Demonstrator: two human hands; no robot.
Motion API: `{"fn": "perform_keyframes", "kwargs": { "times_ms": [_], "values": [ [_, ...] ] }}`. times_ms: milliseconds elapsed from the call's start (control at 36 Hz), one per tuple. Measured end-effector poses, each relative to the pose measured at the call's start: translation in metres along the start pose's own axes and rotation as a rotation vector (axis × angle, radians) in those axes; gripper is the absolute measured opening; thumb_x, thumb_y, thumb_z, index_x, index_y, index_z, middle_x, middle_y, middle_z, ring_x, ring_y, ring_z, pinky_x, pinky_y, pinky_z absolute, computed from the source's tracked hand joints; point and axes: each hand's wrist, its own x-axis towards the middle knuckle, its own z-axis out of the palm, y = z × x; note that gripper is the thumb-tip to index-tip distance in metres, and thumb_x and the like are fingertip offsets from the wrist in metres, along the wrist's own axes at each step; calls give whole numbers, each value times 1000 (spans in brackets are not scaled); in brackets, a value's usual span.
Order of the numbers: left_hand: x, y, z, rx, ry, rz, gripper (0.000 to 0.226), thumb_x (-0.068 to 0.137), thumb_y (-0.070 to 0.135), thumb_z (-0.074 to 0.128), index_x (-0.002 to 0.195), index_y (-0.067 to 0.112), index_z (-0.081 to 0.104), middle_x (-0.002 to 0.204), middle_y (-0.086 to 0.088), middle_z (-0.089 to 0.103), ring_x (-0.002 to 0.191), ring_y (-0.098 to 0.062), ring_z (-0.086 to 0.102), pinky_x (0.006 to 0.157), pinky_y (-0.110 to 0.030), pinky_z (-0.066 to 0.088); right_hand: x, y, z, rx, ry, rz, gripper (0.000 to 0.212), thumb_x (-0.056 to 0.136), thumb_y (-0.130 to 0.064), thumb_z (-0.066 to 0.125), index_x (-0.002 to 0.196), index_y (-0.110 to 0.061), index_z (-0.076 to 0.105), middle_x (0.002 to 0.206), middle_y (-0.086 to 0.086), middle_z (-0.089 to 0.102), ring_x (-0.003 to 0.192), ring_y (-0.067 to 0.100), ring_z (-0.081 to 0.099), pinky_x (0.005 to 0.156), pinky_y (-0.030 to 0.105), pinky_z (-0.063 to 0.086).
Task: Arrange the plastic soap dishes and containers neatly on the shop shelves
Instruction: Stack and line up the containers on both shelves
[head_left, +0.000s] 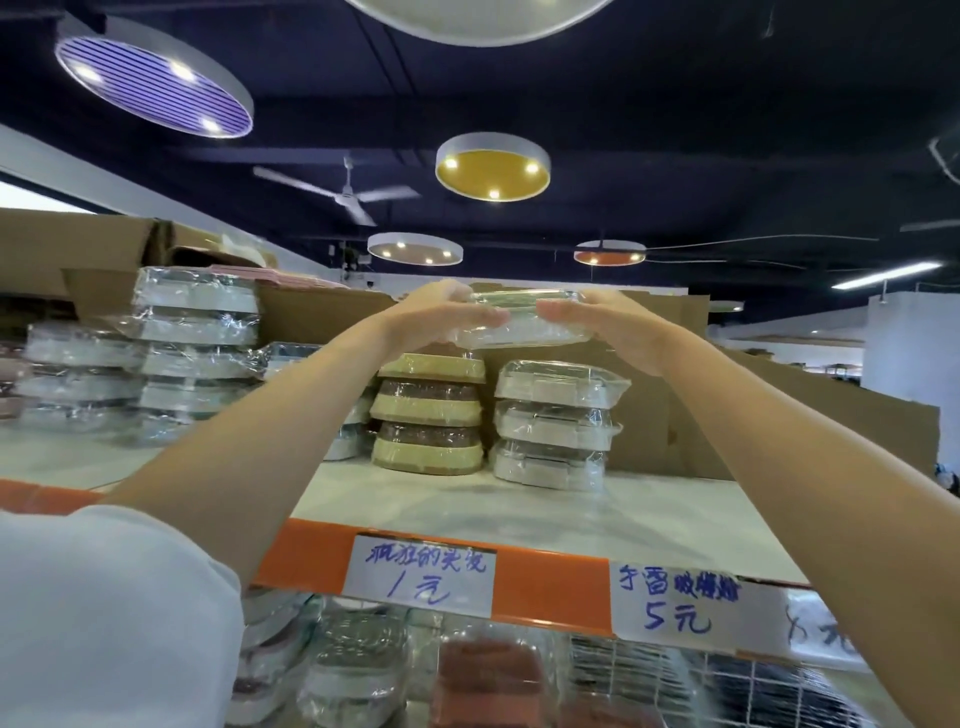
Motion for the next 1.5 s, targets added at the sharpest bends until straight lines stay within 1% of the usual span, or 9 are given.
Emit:
{"fn": "perform_keyframes", "kwargs": {
  "times_ms": [83, 194, 278, 444, 611, 806, 972, 1222, 1500],
  "values": [
    [8, -12, 0, 162, -17, -42, 92, 66, 75, 65, 130, 12, 48, 125, -5, 56, 112, -21, 55, 90, -36, 45, 0, 10, -9, -1, 61, 26, 99, 60, -74, 67, 135, -14, 43, 134, -1, 49, 123, 18, 47, 98, 32, 38],
    [12, -26, -1, 263, -119, -45, 49, 83, 48, 66, 120, 17, 60, 118, 2, 59, 106, -13, 57, 90, -30, 47, 0, 32, -20, -5, 128, 73, 79, 75, -63, 64, 132, -13, 43, 130, 0, 49, 120, 19, 47, 95, 33, 37],
    [14, -29, 1, 263, -176, -39, 31, 88, 39, 64, 108, 15, 67, 106, 0, 67, 95, -12, 63, 81, -26, 50, 3, 43, -21, -6, 148, 108, 94, 61, -73, 64, 131, -14, 44, 129, 2, 51, 118, 19, 48, 102, 39, 39],
    [23, -35, 9, 350, -281, -70, 31, 88, 37, 65, 107, 13, 66, 102, -1, 69, 90, -9, 66, 78, -25, 52, 12, 57, -13, 5, 107, 153, 109, 57, -78, 65, 141, -14, 38, 138, 2, 46, 125, 21, 45, 109, 43, 34],
    [24, -37, 18, 377, -292, -53, 27, 88, 37, 64, 102, 14, 68, 98, -1, 69, 89, -9, 65, 74, -23, 51, 11, 65, -11, -7, 14, 206, 88, 65, -67, 60, 134, -13, 45, 131, 2, 50, 118, 19, 47, 104, 34, 32],
    [13, -32, 27, 461, -292, -71, 33, 89, 43, 62, 104, 15, 67, 93, 1, 67, 85, -9, 63, 79, -26, 49, 0, 57, -14, -97, 34, 230, 135, 49, -87, 61, 153, -12, 17, 157, 7, 25, 141, 26, 30, 116, 46, 26],
    [-5, -22, 31, 587, -303, -93, 35, 86, 51, 60, 105, 22, 65, 103, 5, 66, 96, -12, 61, 92, -36, 48, -15, 54, -20, -195, 86, 276, 119, 64, -75, 61, 153, -10, 14, 157, 9, 23, 141, 28, 30, 114, 46, 30],
    [-36, 3, 47, 630, -338, -19, 33, 89, 46, 60, 105, 17, 64, 98, 7, 59, 94, -14, 57, 84, -31, 47, -55, 28, -9, -760, 204, 113, 67, 88, -50, 62, 134, -8, 39, 134, 10, 44, 122, 25, 43, 102, 44, 41],
    [-79, 6, 34, 628, -368, 58, 48, 91, 44, 57, 101, -2, 65, 88, -8, 59, 78, -19, 50, 74, -35, 45, -113, -18, 29, -1158, 153, 98, 57, 92, -46, 56, 133, -10, 40, 121, 7, 49, 107, 23, 50, 90, 38, 46]
  ]
}}
